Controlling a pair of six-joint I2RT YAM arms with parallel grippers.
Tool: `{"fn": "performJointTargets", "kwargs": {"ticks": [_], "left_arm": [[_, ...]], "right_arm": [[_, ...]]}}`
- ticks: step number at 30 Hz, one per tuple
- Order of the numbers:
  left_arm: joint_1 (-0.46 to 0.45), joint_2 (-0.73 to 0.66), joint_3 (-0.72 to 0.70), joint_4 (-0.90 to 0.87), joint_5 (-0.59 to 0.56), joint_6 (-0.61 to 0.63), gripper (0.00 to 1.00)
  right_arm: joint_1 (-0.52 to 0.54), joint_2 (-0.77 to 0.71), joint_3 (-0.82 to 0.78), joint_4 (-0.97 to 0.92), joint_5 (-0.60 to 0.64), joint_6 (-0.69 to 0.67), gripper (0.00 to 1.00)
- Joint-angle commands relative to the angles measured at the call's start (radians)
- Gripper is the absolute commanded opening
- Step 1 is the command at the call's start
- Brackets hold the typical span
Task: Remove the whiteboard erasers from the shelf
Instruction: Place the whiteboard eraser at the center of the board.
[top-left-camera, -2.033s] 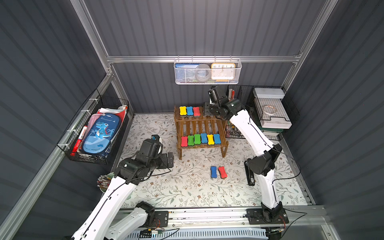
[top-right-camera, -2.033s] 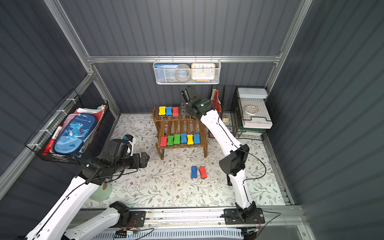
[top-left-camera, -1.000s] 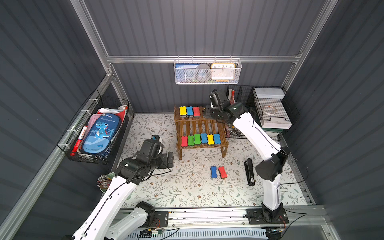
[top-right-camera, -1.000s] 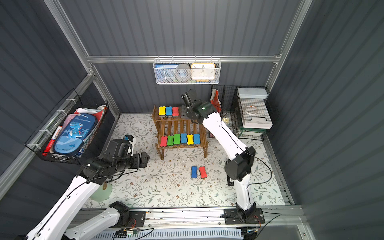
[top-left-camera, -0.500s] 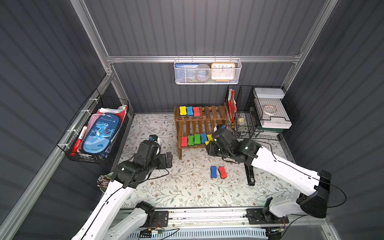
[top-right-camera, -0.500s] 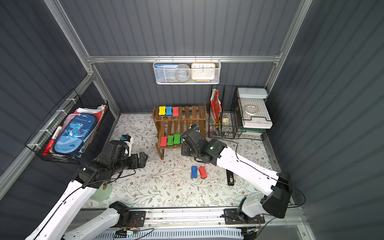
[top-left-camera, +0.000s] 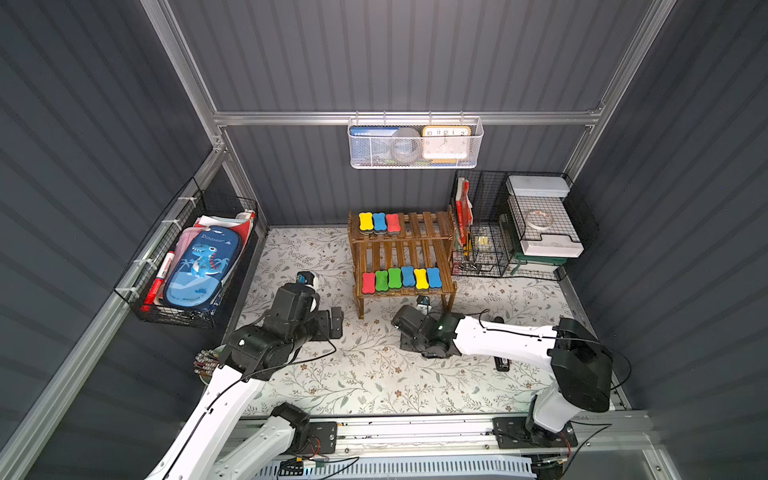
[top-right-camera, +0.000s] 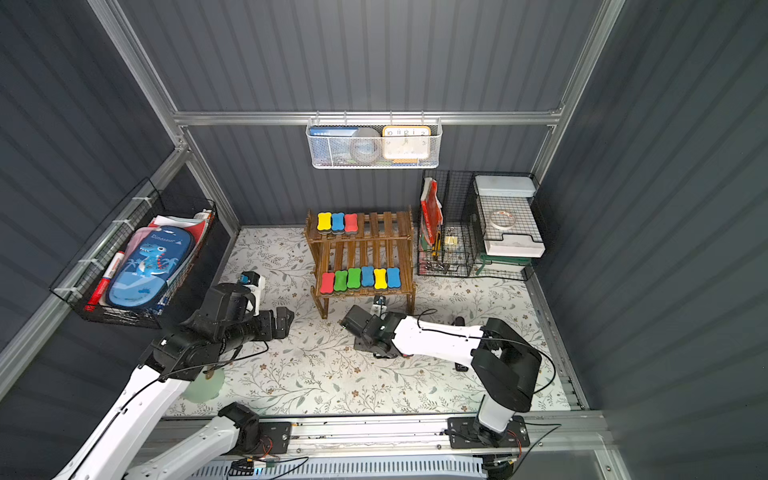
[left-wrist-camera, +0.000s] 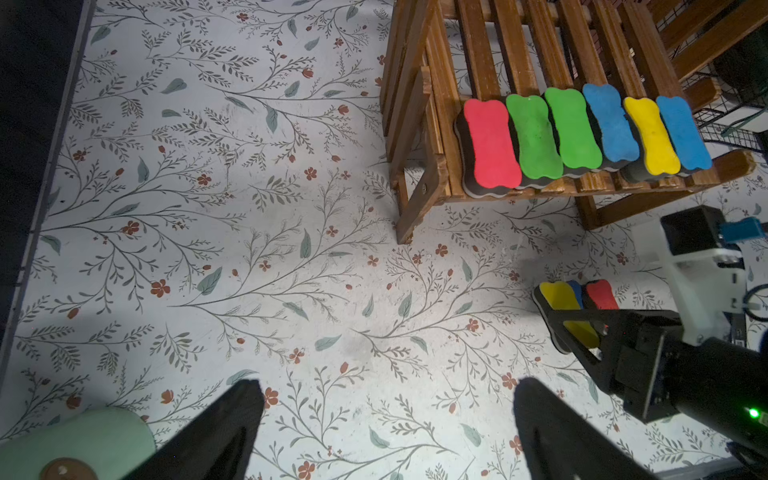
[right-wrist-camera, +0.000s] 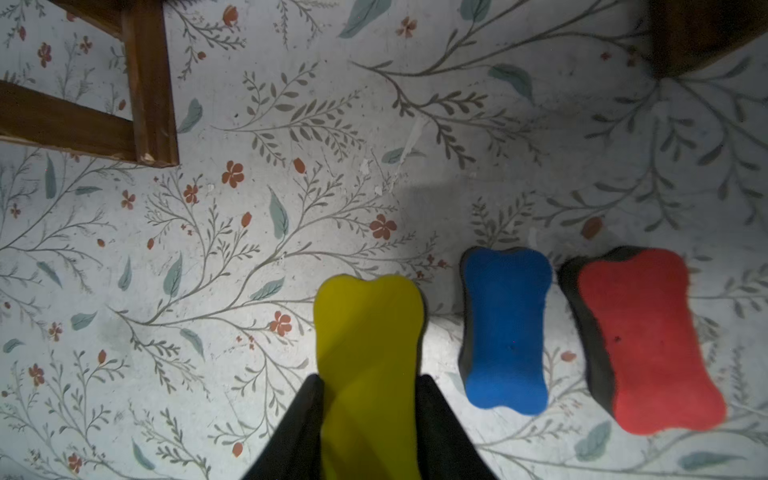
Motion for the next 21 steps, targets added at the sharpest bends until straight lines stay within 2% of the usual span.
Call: {"fn": "performJointTargets", "kwargs": {"ticks": [1,11,16,21], "left_arm": [[0.006,-0.005,0.001,-0.024,-0.007,0.018,0.99],[0.005,0.000,0.007,-0.030,-0.010,0.019,0.99],[0.005,0.000,0.007,-0.033,-0.013,0.019,0.99],[0.005,0.000,0.007,-0.034,-0.013,0.015,0.99]], "right_arm": [[-0.015,0.024,0.001,0.041,0.059,0.031,0.31],[-0.058,0.111,0.008,0.051,-0.023,0.050,0.33],[-0.063,0.127,0.015,0.043,-0.037,0.055,0.43],[-0.063,0.131,0.027,0.028,-0.043,0.051,0.48]]}}
